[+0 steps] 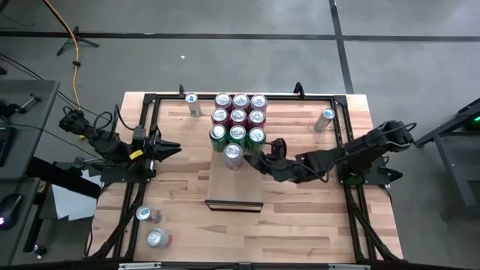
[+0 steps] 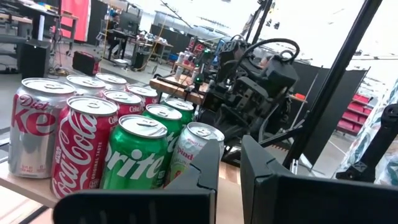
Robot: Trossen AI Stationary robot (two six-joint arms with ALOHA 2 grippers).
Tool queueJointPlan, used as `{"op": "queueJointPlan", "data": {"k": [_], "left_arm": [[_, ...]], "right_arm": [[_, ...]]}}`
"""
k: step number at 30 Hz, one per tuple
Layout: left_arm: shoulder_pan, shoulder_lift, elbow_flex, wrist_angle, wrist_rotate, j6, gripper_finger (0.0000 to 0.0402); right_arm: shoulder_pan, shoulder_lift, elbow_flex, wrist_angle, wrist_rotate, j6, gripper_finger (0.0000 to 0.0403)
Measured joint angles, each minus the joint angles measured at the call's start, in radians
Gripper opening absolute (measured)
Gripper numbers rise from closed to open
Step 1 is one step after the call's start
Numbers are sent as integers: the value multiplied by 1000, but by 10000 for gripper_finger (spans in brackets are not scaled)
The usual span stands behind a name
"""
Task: Place canned beverage on shelf
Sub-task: Put the bottom right pink white soda can on the shelf
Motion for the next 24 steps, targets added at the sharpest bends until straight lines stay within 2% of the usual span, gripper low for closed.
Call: {"op": "queueJointPlan", "data": {"k": [12, 24], "left_arm": [[0, 0, 0, 0, 1, -1, 0], [0, 0, 0, 0, -9, 8, 0]], "right_arm": [[-63, 1, 0, 47, -97, -50, 0], [-75, 15, 1, 94, -147, -56, 0]]}}
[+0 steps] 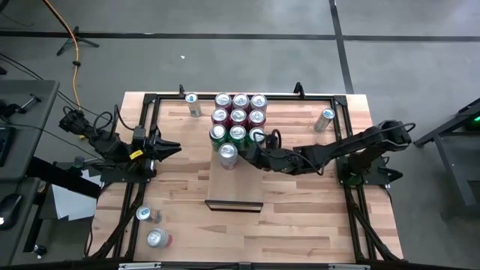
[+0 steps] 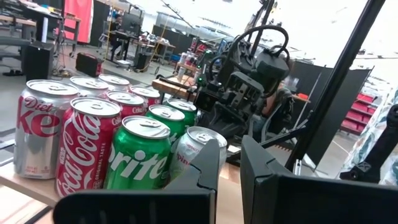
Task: Place canned beverage on shelf
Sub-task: Put the bottom right pink white soda can on the shelf
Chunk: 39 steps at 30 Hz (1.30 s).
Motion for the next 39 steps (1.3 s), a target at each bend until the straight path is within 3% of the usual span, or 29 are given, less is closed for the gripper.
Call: {"op": "queueJointPlan", "data": {"k": [8, 17, 25, 30, 39], "left_arm": [[0, 0, 0, 1, -1, 7, 0], [0, 0, 0, 1, -1, -1, 0], [0, 0, 1, 0, 19, -1, 0], [0, 0, 1, 0, 19, -1, 0], [0, 0, 1, 0, 19, -1, 0]], "right_arm": [[-5, 61, 0, 114, -42, 3, 0], [-13, 60, 0, 118, 1, -1, 0], [13, 38, 0, 118, -60, -171, 0], [55, 38, 0, 81, -56, -177, 0], [151, 85, 33, 33, 162, -43, 0]]}}
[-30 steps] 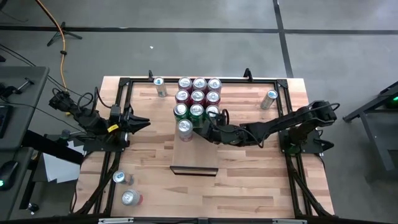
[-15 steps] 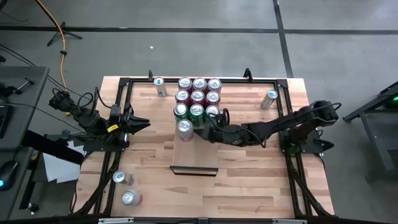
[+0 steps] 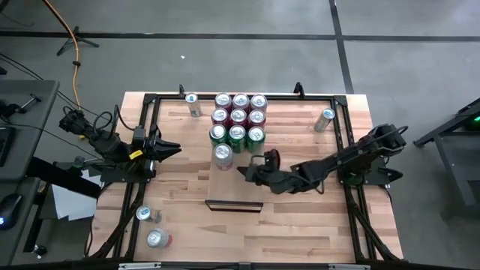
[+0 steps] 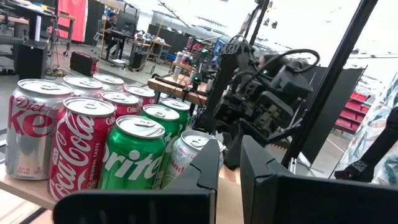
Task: Place canned beverage on shelf
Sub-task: Put the bottom right pink white soda can on the shelf
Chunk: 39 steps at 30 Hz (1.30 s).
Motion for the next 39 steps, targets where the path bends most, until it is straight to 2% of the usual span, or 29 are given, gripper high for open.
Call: {"op": "queueJointPlan", "data": {"k": [3, 5, 11, 16, 22, 26, 34, 39], "left_arm": [[0, 0, 0, 0, 0, 0, 0], [0, 0, 0, 0, 0, 0, 0], [0, 0, 0, 0, 19, -1, 0], [0, 1, 0, -26, 19, 17, 0], [0, 34, 1, -204, 1, -32, 0], [11, 99, 1, -301, -35, -108, 0], [121, 245, 1, -274, -30, -119, 0], [213, 318, 1, -241, 55, -122, 0]], "right_arm": [[-1, 56, 84, -52, 0, 0, 0], [-9, 80, 141, -150, 9, 0, 0], [-34, 87, 232, -357, 57, 25, 0], [-54, 92, 237, -338, 41, 17, 0], [-73, 92, 236, -336, -7, 14, 0], [-89, 92, 236, -323, -46, -2, 0], [-109, 92, 235, -286, -74, -28, 0], [-112, 92, 235, -271, -80, -44, 0]]}}
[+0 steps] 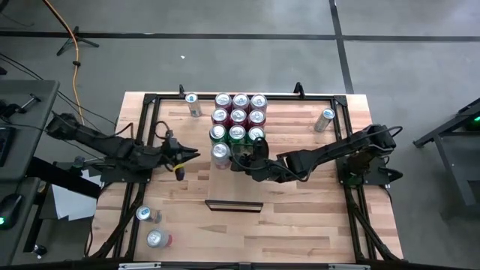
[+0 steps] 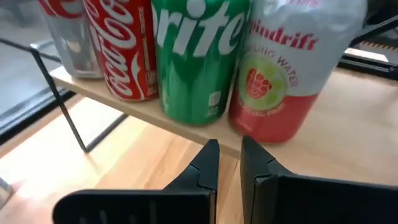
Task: Place canned beverage on shelf
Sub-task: Put the bottom right pink white soda can on the shelf, then put the bottom left pink soda can on the shelf
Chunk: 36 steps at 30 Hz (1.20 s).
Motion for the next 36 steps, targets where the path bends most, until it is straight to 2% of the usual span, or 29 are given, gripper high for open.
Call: {"op": "queueJointPlan", "data": {"k": [5, 10, 18, 21, 25, 30, 36], "left_arm": [[59, 42, -1, 65, 82, 43, 0], [94, 53, -1, 123, 123, 76, 0], [108, 47, 0, 116, 161, 79, 0], [108, 9, 37, 72, 231, 81, 0], [107, -68, 117, -20, 327, 96, 0], [107, -150, 221, -27, 378, 146, 0], [107, -187, 270, 68, 350, 293, 0]], "right_arm": [[-3, 0, 0, 3, -1, -3, 0], [-14, 0, 0, 6, -14, -24, 0], [-20, 0, 0, 18, -60, -76, 0], [-11, -30, -1, -16, -109, -144, 0], [13, -126, -1, -151, -117, -292, 0], [33, -286, -1, -260, -117, -610, 0], [42, -447, -1, -272, -124, -958, 0]]}}
